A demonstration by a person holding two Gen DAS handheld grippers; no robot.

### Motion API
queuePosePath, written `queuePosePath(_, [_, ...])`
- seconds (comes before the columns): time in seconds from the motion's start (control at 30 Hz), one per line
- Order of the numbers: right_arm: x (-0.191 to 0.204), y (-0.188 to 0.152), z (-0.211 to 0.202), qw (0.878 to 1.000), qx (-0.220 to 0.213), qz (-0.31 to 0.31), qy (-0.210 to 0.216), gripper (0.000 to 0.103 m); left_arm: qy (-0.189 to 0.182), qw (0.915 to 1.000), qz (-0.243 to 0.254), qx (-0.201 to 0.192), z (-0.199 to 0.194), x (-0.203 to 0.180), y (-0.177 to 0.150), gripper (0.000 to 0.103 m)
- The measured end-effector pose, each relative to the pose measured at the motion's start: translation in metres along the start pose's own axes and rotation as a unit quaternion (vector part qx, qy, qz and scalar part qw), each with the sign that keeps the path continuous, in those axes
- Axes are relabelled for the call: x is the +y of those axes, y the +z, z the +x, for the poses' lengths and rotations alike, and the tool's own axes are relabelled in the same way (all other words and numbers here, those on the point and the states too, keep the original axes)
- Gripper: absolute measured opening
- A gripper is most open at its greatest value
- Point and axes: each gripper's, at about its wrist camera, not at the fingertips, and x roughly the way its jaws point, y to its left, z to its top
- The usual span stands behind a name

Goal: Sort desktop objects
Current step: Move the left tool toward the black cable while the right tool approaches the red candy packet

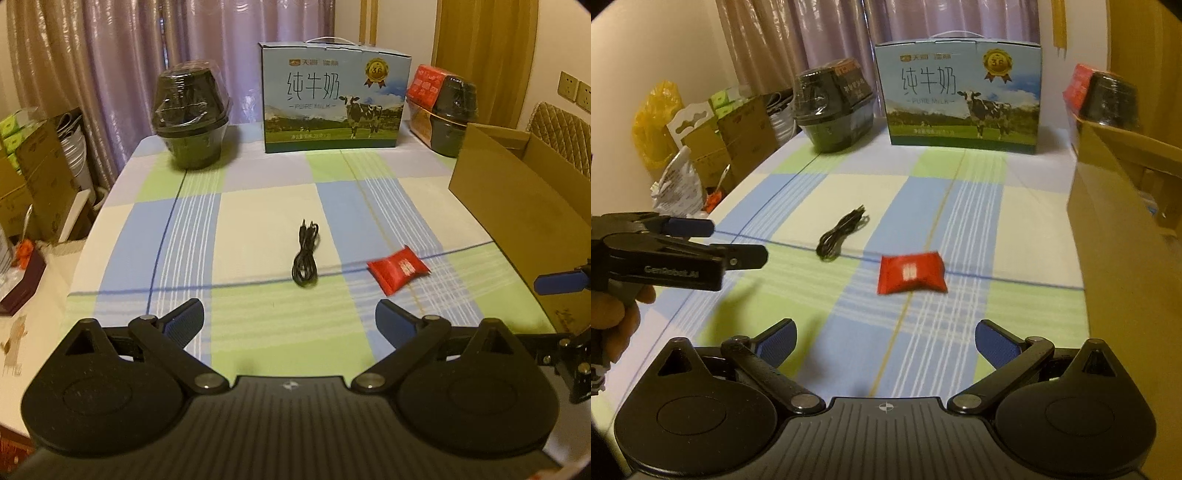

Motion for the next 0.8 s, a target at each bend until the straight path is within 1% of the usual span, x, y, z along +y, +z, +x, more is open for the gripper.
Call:
queuePosePath(0.1, [-0.003, 0.003, 0.021, 1.000, -0.006, -0.006, -0.006, 0.100, -0.008, 0.9999, 0.012, -0.004, 0.024, 0.003, 0.006, 0.091])
queuePosePath(0.17, [-0.004, 0.004, 0.033, 1.000, -0.010, -0.010, -0.007, 0.090, -0.016, 0.9997, 0.017, -0.006, 0.040, 0.006, 0.009, 0.090])
queuePosePath(0.27, [-0.007, 0.007, 0.053, 1.000, -0.010, -0.016, -0.012, 0.084, -0.026, 0.9992, 0.028, -0.009, 0.061, 0.007, 0.012, 0.086])
queuePosePath(0.33, [-0.008, 0.009, 0.062, 0.999, -0.017, -0.023, -0.022, 0.083, -0.030, 0.9988, 0.036, -0.012, 0.072, 0.008, 0.013, 0.081])
queuePosePath(0.43, [-0.010, 0.012, 0.077, 0.999, -0.024, -0.029, -0.038, 0.082, -0.031, 0.9982, 0.046, -0.025, 0.086, 0.009, 0.014, 0.080])
queuePosePath(0.53, [-0.013, 0.013, 0.089, 0.998, -0.028, -0.028, -0.051, 0.082, -0.042, 0.9980, 0.035, -0.031, 0.097, 0.012, 0.016, 0.079])
queuePosePath(0.7, [-0.013, 0.012, 0.108, 0.998, -0.023, -0.035, -0.054, 0.080, -0.046, 0.9968, 0.057, -0.034, 0.114, 0.006, 0.019, 0.080])
queuePosePath(0.77, [-0.012, 0.011, 0.114, 0.998, -0.020, -0.036, -0.056, 0.076, -0.046, 0.9967, 0.060, -0.030, 0.121, 0.006, 0.020, 0.079])
queuePosePath(0.8, [-0.012, 0.009, 0.115, 0.997, -0.022, -0.039, -0.058, 0.076, -0.047, 0.9966, 0.060, -0.030, 0.123, 0.005, 0.021, 0.079])
